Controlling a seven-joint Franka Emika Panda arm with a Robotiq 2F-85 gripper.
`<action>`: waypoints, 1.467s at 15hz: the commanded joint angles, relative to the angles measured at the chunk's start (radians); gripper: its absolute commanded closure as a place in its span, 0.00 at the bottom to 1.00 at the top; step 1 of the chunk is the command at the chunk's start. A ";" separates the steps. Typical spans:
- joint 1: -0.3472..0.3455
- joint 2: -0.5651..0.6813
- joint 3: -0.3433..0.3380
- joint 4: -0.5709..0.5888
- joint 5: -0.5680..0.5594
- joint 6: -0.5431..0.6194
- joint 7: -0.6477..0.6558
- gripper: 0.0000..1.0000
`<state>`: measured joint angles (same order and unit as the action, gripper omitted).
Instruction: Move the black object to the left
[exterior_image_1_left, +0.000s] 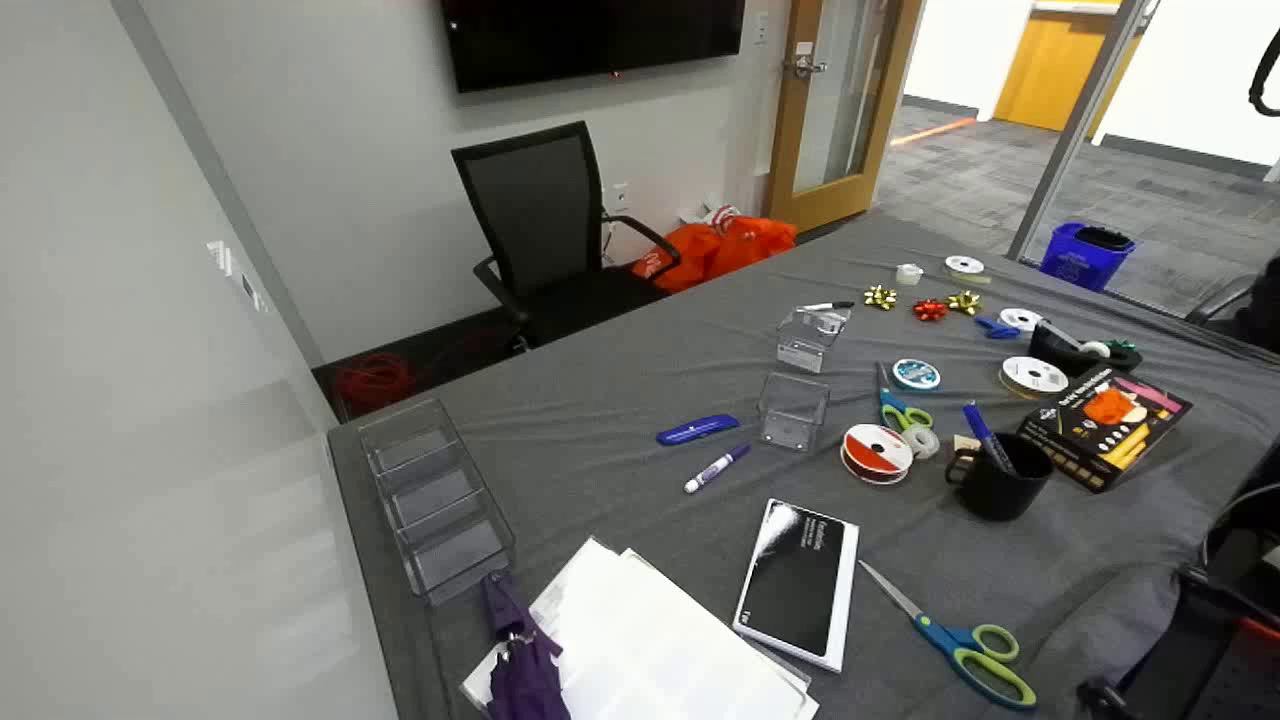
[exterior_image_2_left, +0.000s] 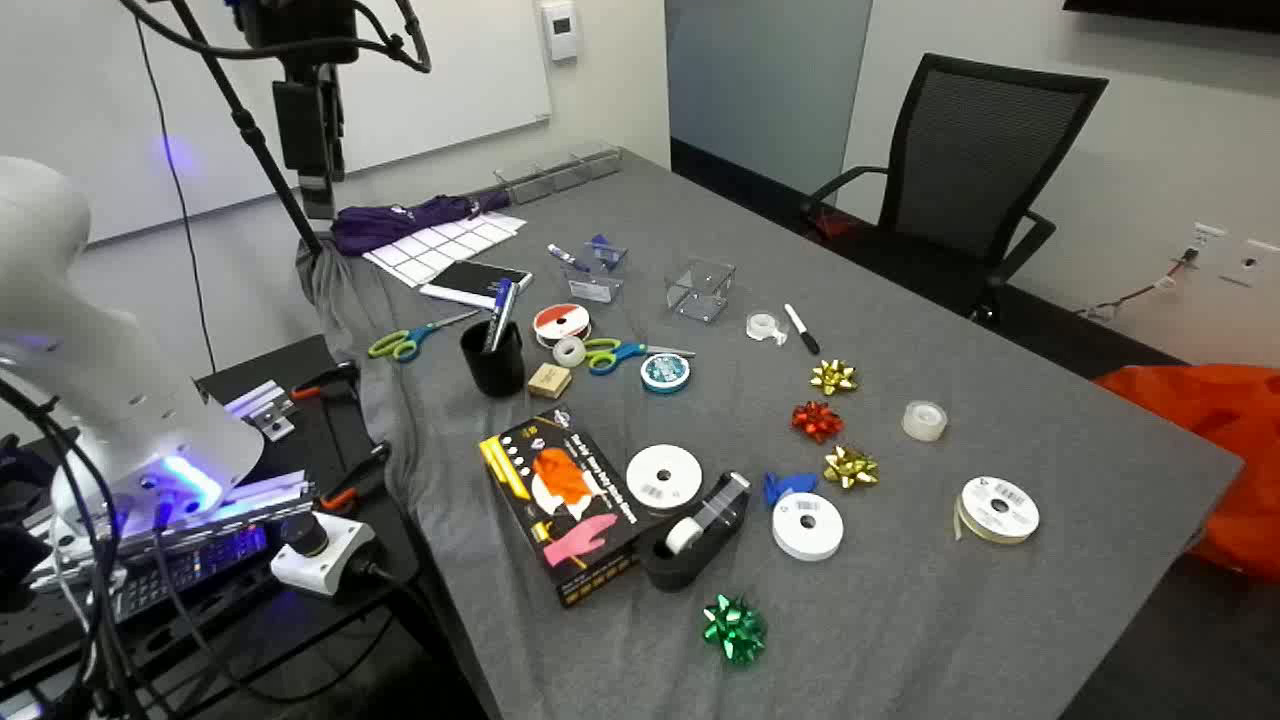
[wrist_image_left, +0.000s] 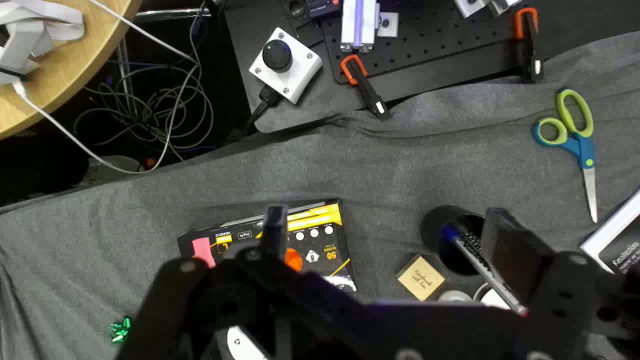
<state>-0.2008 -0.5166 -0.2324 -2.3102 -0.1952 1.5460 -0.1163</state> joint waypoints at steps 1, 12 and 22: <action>-0.001 0.001 0.001 0.002 0.000 -0.001 -0.001 0.00; -0.001 0.001 0.001 0.002 0.000 -0.001 -0.001 0.00; -0.004 0.230 -0.084 0.044 -0.009 0.291 -0.131 0.00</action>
<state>-0.2008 -0.4004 -0.3008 -2.3090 -0.1950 1.7630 -0.1882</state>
